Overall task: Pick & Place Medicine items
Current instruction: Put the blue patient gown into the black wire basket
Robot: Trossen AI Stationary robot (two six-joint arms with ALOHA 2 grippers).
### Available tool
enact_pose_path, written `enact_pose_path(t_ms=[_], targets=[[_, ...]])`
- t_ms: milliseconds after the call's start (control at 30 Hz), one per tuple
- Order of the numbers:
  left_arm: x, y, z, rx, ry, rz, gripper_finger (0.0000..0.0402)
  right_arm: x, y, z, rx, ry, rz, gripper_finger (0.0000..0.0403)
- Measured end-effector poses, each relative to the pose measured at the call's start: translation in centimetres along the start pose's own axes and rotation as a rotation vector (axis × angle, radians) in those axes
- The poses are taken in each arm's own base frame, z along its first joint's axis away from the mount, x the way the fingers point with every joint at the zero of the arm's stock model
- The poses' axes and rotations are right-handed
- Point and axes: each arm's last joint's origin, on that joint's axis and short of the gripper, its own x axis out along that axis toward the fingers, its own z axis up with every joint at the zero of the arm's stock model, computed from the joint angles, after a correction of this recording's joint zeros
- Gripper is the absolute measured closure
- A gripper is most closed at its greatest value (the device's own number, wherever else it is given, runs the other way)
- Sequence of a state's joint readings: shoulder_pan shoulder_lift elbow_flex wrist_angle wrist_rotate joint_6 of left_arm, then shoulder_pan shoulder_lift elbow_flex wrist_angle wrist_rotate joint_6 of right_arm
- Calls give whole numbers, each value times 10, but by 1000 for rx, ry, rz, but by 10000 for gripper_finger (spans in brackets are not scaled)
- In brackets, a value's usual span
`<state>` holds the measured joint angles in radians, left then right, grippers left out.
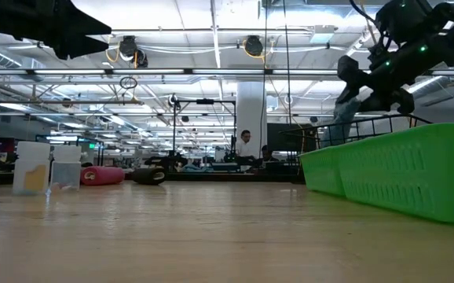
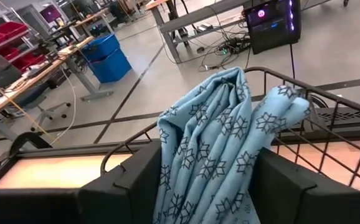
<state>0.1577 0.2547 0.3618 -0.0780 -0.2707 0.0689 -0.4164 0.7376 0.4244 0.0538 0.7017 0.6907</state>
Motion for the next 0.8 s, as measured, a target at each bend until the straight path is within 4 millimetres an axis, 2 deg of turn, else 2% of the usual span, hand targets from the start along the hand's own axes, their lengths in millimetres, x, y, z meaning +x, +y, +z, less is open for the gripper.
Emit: enact_pose_path(t_ms=[800], targets=[[0, 0, 0, -7, 0, 0, 36, -32, -5, 36, -7, -208, 132, 206]])
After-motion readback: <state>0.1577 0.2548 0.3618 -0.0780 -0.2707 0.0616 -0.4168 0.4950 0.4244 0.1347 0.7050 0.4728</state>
